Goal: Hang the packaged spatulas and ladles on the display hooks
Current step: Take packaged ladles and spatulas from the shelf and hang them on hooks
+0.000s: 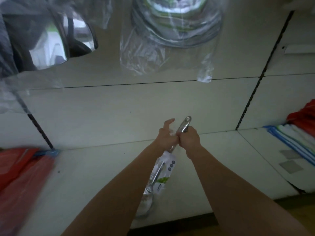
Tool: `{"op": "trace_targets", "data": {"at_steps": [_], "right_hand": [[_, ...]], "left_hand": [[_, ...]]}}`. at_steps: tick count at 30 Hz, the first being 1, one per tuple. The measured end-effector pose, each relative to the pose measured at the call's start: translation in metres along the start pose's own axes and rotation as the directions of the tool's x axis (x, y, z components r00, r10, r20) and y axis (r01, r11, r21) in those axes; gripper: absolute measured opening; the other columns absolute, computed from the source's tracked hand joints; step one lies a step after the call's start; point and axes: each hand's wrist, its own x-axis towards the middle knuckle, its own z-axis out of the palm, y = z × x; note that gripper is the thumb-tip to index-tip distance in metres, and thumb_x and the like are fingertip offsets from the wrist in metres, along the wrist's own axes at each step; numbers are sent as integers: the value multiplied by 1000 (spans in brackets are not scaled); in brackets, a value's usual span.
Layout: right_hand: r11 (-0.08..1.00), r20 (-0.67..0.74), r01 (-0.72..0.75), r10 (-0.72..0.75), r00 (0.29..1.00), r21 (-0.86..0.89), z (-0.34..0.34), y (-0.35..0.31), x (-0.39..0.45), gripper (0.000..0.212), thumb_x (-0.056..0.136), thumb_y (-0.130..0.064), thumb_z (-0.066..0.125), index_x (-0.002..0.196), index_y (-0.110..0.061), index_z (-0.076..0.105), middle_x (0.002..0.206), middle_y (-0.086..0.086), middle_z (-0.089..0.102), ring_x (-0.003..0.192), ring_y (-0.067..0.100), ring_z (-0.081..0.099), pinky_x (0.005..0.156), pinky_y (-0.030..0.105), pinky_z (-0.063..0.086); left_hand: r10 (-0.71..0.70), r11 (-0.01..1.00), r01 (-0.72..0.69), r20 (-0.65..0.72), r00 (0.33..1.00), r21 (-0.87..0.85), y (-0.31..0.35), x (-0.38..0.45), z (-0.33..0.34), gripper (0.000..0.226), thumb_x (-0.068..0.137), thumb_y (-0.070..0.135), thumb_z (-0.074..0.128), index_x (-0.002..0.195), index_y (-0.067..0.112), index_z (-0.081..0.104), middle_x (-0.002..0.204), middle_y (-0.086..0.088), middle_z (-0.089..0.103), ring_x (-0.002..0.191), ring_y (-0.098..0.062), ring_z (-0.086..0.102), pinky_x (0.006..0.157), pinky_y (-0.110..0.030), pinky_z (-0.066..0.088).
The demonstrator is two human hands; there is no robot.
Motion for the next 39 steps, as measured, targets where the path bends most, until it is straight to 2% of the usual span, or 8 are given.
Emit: {"op": "trace_targets", "data": {"at_steps": [5,8,14,22,25,29,33,39], "right_hand": [[992,33,5,-9,999,125,-19,-1,-4,16,86,-3,52,76,-9,62,90,20,67,82,33,65,84,45,55],[954,94,-6,-24,995,300,-17,-8,-11,20,88,-1,53,75,-14,61,87,14,63,76,24,59,71,35,53],[914,230,56,-160,960,402,24,-45,-38,21,89,-5,59,71,-17,56,73,4,59,65,14,57,61,24,45],[916,260,177,-281,924,360,65,-93,-64,9,83,-3,64,84,-9,71,80,8,65,72,18,58,61,23,46],[934,175,219,-275,946,282,59,-104,-66,31,82,2,61,111,-5,65,79,8,64,60,13,54,62,22,47],[923,131,314,-347,929,221,39,-105,-73,64,81,10,54,132,-29,48,72,8,61,62,17,57,63,25,53],[906,77,423,-421,904,-6,15,-100,-78,37,88,3,49,121,-9,61,74,2,61,78,22,61,83,38,54],[811,270,455,-374,887,-368,-17,-89,-100,30,98,-17,44,122,-8,58,104,9,60,89,20,51,84,30,42]], "left_hand": [[-180,936,197,84,980,-293,17,-2,-12,49,85,2,52,130,21,49,108,-10,59,75,-15,58,63,-22,45],[-190,924,177,-4,982,-339,23,-11,-25,44,88,0,54,130,11,49,78,-7,65,62,-13,58,56,-19,45],[-201,968,148,-273,941,-204,21,-41,-78,32,79,4,65,109,14,57,111,-18,66,87,-19,57,81,-31,47],[-161,971,70,-406,900,-230,21,-66,-145,13,85,5,61,96,8,66,79,-8,63,61,-17,58,56,-23,44],[-123,968,11,-438,890,-250,23,-65,-142,10,82,10,61,87,13,69,72,-4,62,62,-18,55,61,-26,42],[-142,940,-14,-427,893,-342,21,-57,-127,20,68,27,74,82,19,62,88,-15,66,66,-23,59,71,-34,51],[-104,975,11,-418,902,-220,30,-52,-105,44,69,41,72,91,3,67,96,-18,69,89,-33,66,77,-36,52],[-27,995,-8,-341,940,-102,50,-55,-78,24,84,20,61,63,9,63,71,-12,61,69,-21,56,64,-29,44]]}}
